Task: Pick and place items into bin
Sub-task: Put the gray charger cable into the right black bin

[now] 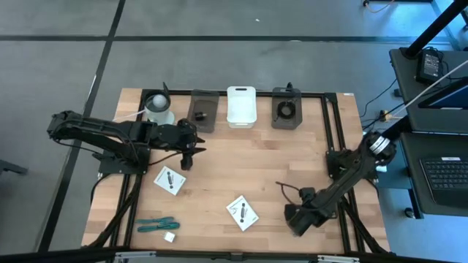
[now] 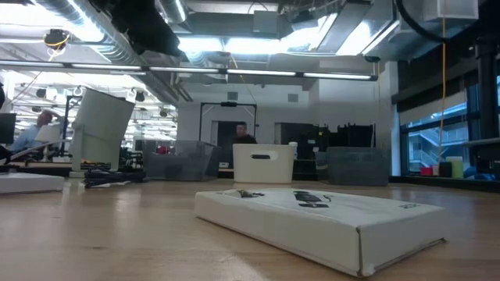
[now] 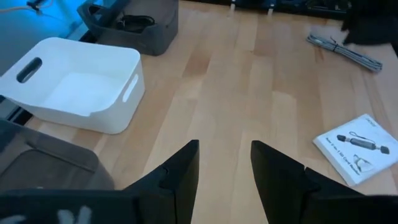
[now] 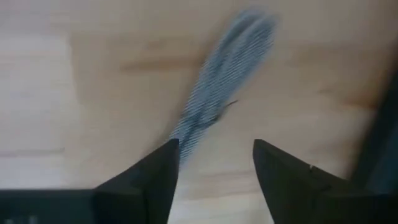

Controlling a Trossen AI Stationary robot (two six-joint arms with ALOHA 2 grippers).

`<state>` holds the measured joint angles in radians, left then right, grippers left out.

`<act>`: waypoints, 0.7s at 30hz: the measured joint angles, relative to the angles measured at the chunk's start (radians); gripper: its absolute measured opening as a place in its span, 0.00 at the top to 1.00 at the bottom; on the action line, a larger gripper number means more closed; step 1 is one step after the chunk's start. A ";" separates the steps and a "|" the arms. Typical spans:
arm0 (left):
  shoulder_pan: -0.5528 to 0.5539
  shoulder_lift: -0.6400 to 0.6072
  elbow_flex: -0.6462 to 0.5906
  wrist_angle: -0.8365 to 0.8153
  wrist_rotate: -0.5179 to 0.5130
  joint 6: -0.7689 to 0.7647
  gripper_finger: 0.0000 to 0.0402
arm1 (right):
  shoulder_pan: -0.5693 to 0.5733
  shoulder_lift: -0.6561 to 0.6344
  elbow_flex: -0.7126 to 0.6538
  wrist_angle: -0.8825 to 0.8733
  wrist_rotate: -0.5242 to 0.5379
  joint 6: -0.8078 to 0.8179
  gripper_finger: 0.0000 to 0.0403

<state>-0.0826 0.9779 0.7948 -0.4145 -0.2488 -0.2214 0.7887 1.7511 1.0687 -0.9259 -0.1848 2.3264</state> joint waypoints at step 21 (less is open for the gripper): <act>0.000 -0.053 -0.132 0.010 0.101 0.118 0.69 | -0.062 -0.028 0.040 -0.048 0.140 -0.042 0.95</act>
<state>-0.0826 0.9252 0.6623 -0.4041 -0.1478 -0.1038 0.7262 1.7228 1.1084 -0.9741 -0.0446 2.2843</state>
